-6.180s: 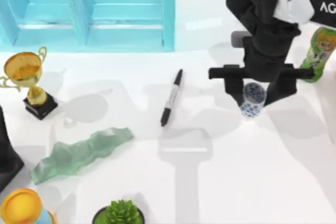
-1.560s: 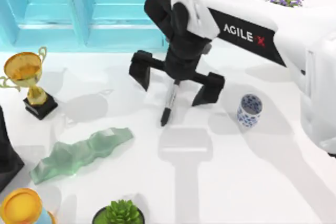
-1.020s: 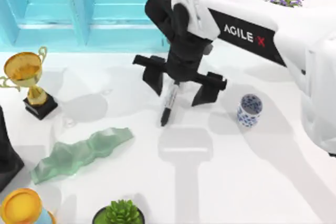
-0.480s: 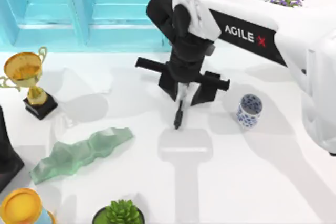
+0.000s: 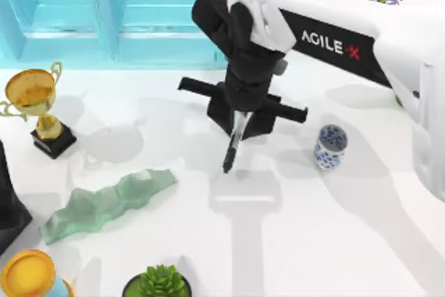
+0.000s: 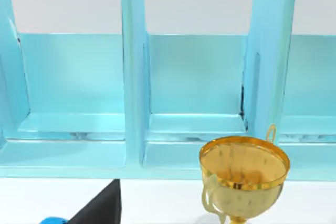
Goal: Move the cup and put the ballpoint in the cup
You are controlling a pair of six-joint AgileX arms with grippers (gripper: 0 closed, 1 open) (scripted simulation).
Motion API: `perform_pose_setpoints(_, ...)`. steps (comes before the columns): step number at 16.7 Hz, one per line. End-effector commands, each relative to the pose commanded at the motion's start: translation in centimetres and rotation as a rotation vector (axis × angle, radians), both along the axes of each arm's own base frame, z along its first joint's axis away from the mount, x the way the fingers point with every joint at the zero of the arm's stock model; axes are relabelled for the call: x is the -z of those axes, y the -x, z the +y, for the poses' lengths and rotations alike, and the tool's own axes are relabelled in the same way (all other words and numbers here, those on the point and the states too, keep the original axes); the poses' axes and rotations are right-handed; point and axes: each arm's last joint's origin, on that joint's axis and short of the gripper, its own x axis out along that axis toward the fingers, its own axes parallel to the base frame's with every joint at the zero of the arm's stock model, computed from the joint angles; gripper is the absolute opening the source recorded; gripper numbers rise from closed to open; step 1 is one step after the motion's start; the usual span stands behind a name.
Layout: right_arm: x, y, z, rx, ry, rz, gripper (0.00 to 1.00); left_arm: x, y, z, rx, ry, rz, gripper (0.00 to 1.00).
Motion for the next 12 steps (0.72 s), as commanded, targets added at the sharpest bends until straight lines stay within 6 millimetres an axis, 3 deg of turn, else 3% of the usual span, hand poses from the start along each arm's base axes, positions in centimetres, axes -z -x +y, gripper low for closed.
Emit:
perform_pose_setpoints(5,-6.9,5.9,0.0,-0.004,-0.015,-0.02,0.0,0.0,0.0,0.0,0.0,0.0,0.0,1.0)
perform_pose_setpoints(8,-8.2,8.2,-0.1,-0.007,-0.006,-0.011,0.0,0.0,0.0,0.0,0.0,0.0,0.0,1.0)
perform_pose_setpoints(12,-8.2,8.1,-0.2,-0.003,-0.008,-0.011,0.0,0.0,0.0,0.0,0.0,0.0,0.0,1.0)
